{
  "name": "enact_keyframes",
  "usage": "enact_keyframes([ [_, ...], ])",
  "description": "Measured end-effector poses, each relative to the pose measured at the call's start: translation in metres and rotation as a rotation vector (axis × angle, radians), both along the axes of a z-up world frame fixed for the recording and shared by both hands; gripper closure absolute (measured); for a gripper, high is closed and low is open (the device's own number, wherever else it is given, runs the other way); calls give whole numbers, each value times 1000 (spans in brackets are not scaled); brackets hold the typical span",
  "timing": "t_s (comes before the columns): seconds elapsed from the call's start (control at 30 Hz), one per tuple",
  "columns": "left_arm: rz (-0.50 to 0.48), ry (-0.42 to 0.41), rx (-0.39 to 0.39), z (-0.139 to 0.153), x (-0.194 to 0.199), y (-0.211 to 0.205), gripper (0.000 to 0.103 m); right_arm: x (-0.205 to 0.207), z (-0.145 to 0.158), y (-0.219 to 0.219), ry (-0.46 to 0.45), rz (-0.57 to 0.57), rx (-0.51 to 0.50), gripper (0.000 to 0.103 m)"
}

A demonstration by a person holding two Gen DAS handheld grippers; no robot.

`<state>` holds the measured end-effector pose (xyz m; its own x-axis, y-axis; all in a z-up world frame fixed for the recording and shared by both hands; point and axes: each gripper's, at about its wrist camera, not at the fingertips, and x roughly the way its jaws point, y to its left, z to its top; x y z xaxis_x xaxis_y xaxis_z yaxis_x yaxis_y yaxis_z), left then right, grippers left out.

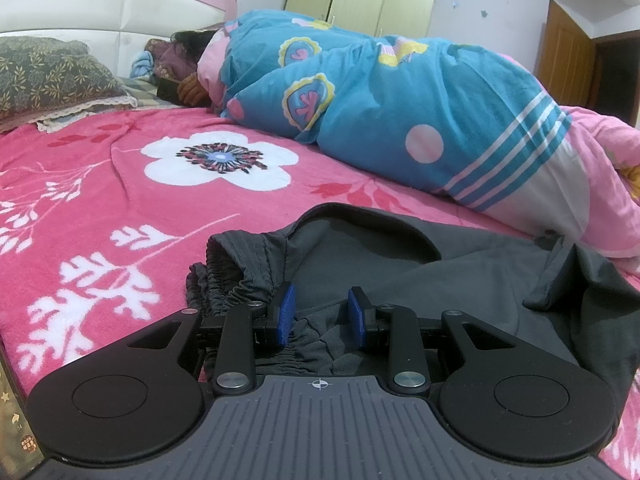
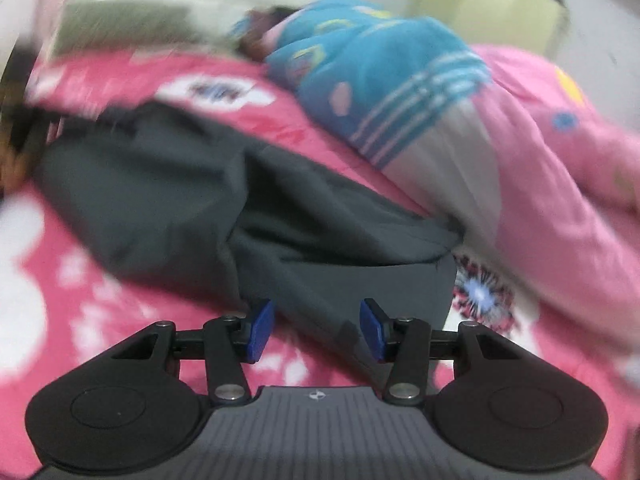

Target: Fold clothes

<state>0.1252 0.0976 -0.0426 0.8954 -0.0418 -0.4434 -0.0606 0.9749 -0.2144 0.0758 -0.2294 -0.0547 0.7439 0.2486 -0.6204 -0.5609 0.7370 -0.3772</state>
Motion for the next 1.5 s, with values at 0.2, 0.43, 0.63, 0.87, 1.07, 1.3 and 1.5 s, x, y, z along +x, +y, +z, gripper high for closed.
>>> enact_keyframes([
  [0.2,-1,4,4,-1,1,-1,74,10,-22,6,-22,61,-130,102],
  [0.43,-2,5,2,-1,1,-1,74,-11,-21,-13,-109,61,-218,103],
  [0.63,-2,6,3,-1,2,-1,74,-17,-33,-26,-137,17,-337,103],
  [0.87,-2,6,2,-1,2,-1,74,-24,-47,-42,-170,-35,-476,102],
  [1.07,-2,6,0,-1,2,-1,74,-26,-18,-47,-180,-132,-323,101],
  [1.3,-3,6,0,-1,2,-1,74,-10,-8,-30,-35,-95,37,100],
  [1.5,-2,6,1,-1,2,-1,74,3,-32,-61,82,-236,170,100],
])
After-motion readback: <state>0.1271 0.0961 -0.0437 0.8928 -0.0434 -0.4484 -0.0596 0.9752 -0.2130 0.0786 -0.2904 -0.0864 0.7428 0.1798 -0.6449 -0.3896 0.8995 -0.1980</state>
